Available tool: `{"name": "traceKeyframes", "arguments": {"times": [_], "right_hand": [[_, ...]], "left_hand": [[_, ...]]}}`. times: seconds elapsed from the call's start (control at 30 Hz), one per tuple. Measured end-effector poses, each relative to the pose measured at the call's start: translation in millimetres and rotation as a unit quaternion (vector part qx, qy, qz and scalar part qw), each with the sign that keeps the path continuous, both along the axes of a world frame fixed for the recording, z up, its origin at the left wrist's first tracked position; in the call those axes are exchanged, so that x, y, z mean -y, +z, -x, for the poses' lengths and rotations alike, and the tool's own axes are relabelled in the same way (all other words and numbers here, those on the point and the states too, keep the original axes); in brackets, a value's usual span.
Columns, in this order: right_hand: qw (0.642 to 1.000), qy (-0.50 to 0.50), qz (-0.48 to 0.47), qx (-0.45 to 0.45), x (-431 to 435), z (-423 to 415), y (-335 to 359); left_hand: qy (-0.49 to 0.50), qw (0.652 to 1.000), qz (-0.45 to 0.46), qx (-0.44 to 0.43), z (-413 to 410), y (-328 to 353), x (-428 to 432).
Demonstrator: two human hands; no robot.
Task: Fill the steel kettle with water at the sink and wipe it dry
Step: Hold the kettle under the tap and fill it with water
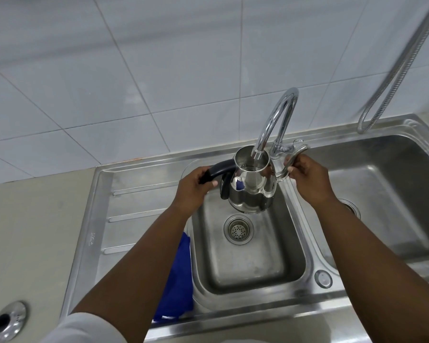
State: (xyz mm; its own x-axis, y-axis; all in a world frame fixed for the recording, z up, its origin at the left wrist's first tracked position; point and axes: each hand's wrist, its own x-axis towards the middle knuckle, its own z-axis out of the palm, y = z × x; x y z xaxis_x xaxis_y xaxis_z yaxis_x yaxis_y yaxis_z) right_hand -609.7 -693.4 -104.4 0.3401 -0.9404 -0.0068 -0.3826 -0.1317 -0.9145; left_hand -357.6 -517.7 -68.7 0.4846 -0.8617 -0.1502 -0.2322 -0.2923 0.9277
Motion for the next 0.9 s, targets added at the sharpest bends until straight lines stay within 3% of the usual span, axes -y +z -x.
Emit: {"name": "traceKeyframes", "arguments": {"times": [0.9], "right_hand": [[1.0,0.004,-0.005,0.009,2.2,3.4,-6.5]], "left_hand": [[0.004,1.0,0.0,0.002,2.7,0.1,0.4]]}}
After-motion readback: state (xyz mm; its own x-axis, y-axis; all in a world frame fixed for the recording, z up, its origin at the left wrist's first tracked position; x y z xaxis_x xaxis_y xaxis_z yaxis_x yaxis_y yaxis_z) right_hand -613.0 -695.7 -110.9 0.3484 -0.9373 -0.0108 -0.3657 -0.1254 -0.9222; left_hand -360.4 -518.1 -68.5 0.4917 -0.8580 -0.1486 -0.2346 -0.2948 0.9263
